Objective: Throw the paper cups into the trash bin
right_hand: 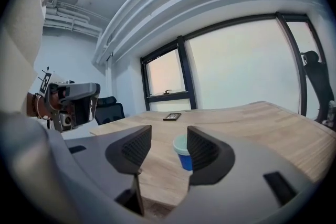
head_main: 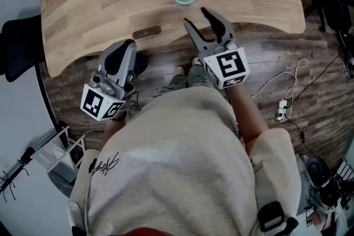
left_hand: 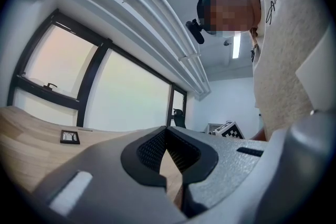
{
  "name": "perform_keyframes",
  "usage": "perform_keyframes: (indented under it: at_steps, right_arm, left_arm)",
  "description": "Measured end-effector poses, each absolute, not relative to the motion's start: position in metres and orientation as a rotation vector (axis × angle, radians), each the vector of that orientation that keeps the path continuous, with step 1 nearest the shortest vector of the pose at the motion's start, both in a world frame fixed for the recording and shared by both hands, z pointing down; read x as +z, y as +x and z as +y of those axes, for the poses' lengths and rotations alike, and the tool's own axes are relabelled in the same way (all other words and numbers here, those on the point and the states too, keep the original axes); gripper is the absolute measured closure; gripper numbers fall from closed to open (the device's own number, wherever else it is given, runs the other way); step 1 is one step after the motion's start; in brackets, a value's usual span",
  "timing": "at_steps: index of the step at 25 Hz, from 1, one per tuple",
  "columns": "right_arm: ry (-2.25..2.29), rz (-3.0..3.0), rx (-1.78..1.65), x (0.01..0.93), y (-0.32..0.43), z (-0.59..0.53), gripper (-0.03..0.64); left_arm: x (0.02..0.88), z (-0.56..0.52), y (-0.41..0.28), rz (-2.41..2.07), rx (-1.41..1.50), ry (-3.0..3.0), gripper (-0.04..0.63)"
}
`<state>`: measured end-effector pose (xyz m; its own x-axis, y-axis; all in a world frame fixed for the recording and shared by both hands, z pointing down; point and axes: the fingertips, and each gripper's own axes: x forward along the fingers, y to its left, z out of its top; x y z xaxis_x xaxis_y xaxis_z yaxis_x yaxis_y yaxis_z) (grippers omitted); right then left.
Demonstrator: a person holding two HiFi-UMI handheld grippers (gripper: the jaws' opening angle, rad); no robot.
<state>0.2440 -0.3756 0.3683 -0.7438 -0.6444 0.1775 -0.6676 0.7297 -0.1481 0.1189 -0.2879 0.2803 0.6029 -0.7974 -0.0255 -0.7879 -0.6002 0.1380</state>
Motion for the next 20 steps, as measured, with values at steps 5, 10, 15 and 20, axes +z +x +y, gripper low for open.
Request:
perform_keyframes:
  at_steps: [5,10,15,20]
  right_arm:
    - [1.073,-2.767,0.301,0.387,0.242,-0.383,0.403]
    - [1.073,-2.692,0.343,0.414,0.238,-0.397,0.367]
    - [1.072,-2.6,0.375,0.442,0.24,-0.407,0.353]
    - [1.053,-2.538,0.393,0.461,0.234,-0.412,0.352]
  left_arm:
    - [0.28,-0.283,0.11,-1.401,-0.125,2.687,0.592]
    - [0.277,-0.279,0.098,-1.454,-0.12,2.672,0.592]
    - [0.275,-0.274,0.088,-1.503,-0.131,2.646,0.592]
    - [0.273,-0.27,0.081,-1.538,-0.124,2.641,0.592]
